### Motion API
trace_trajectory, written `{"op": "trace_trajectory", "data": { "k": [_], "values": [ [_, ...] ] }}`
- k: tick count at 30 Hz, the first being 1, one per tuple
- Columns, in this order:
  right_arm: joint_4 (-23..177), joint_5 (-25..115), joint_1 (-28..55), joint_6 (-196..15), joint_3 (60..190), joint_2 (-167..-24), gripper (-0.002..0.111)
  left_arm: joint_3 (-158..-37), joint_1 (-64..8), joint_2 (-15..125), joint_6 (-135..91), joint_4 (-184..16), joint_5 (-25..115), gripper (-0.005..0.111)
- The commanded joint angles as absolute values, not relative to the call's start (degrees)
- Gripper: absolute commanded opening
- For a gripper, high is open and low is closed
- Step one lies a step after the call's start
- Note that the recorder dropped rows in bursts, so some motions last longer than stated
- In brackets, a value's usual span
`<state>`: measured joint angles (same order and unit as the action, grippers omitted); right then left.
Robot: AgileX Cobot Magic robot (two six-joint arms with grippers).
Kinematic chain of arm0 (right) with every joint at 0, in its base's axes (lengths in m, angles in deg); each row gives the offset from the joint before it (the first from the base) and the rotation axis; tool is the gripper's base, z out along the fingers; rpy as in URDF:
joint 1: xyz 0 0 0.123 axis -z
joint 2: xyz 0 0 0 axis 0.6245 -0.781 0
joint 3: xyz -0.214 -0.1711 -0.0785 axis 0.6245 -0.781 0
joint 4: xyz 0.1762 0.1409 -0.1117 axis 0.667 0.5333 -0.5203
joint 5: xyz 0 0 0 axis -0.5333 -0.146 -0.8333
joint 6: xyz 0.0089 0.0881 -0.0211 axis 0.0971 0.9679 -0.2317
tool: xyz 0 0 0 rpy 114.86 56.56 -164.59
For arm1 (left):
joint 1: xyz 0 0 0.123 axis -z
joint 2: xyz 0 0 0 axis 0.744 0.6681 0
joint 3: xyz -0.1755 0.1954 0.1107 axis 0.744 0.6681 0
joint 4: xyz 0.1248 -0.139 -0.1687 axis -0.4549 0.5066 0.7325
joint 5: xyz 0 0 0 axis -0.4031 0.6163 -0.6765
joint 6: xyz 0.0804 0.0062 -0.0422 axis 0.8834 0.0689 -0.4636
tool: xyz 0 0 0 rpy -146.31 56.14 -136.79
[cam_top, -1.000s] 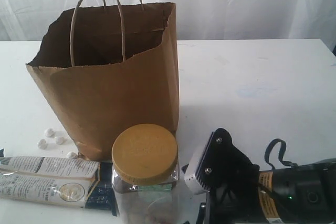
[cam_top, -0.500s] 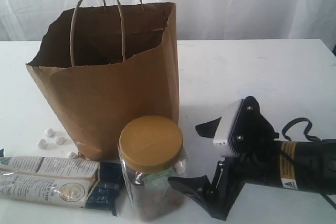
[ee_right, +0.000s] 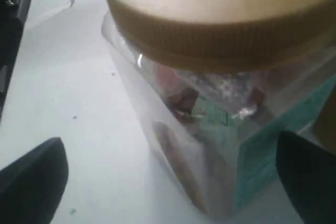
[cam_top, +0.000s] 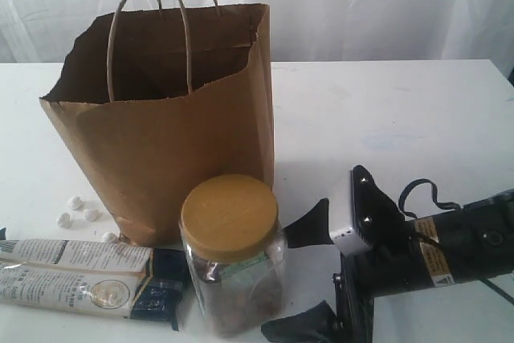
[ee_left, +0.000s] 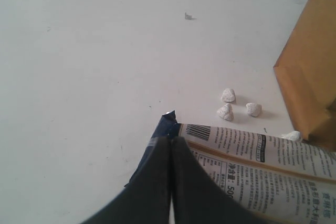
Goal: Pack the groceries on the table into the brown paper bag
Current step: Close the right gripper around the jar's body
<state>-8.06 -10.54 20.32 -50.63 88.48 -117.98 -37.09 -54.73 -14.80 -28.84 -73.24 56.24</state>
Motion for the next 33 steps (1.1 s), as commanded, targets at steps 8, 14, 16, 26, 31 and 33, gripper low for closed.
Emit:
{"op": "trace_trajectory", "data": {
  "k": [8, 14, 16, 26, 31, 33],
  "values": [
    [-12.15, -13.73, 13.35, -47.34, 88.88, -119.98, 0.105, -37.03, -54.52, -15.06, -29.37, -72.81, 55.79, 0.0],
    [-12.15, -10.81, 13.87, -44.11, 88.88, -119.86, 0.105, -37.03, -54.52, -15.06, -29.37, -72.81, 55.79, 0.0],
    [-12.04, -4.11, 14.71, -43.1, 88.88, -119.86, 0.105, -37.03, -54.52, -15.06, -29.37, -72.81, 55.79, 0.0],
    [-12.14, -4.35, 21.04, -43.5, 92.82, -120.95, 0.105, -37.03, -54.52, -15.06, -29.37, -72.81, 55.79, 0.0],
    [-12.27, -10.55, 20.92, -44.21, 96.59, -124.72, 0.105, -37.03, -54.52, -15.06, -29.37, -72.81, 55.79, 0.0],
    [-12.27, -11.13, 20.92, -45.08, 97.12, -125.95, 0.105, -37.03, -54.52, -15.06, -29.37, -72.81, 55.79, 0.0]
  ]
}}
